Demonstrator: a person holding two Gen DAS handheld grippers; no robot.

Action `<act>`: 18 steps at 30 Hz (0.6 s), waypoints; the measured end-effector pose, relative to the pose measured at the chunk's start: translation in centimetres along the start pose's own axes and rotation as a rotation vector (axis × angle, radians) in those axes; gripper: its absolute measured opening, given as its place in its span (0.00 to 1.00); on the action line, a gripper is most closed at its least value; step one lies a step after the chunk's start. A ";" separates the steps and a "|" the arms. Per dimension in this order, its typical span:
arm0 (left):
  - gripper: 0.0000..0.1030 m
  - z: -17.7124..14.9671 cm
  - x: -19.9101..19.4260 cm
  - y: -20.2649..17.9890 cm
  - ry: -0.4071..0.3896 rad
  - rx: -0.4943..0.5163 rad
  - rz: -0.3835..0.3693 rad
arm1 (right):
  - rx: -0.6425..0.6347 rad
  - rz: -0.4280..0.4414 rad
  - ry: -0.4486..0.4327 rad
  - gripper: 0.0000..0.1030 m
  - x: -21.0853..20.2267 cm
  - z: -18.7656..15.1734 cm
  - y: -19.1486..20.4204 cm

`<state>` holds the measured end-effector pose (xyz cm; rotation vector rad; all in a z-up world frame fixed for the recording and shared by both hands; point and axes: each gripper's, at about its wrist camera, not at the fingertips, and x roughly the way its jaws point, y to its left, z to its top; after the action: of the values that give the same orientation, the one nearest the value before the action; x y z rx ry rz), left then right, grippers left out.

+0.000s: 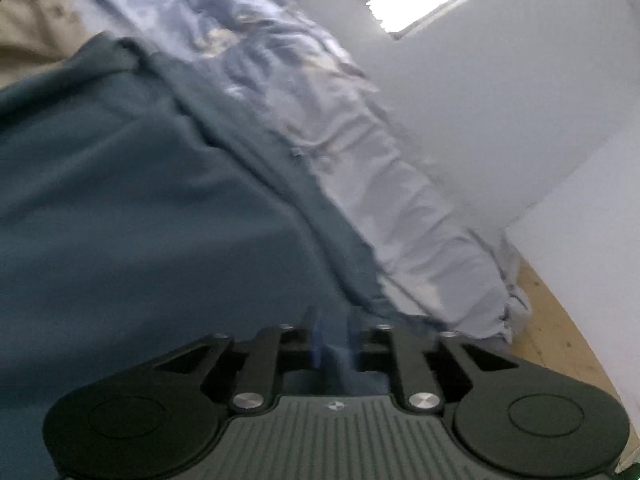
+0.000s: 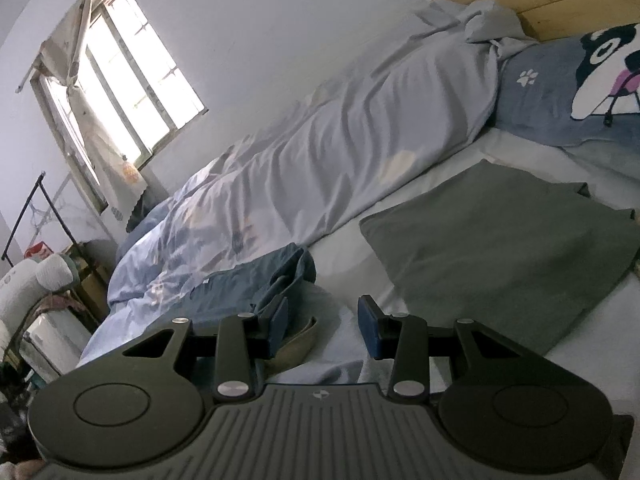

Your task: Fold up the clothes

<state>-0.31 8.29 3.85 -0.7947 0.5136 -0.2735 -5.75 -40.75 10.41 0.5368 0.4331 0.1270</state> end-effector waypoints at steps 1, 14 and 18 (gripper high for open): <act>0.38 0.0 0.0 0.5 -0.001 0.003 -0.001 | -0.007 0.001 0.003 0.40 0.2 -0.1 0.3; 0.52 -6.0 -1.5 -5.7 -0.004 0.643 0.019 | -0.079 0.272 0.220 0.40 4.2 -4.2 5.8; 0.52 -7.1 -2.9 -5.5 -0.014 0.714 0.027 | -0.096 0.385 0.396 0.40 7.4 -8.4 9.6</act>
<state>-6.79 1.49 4.71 -0.0954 0.3730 -0.3944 -2.75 -26.96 6.19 0.4957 0.7015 0.6282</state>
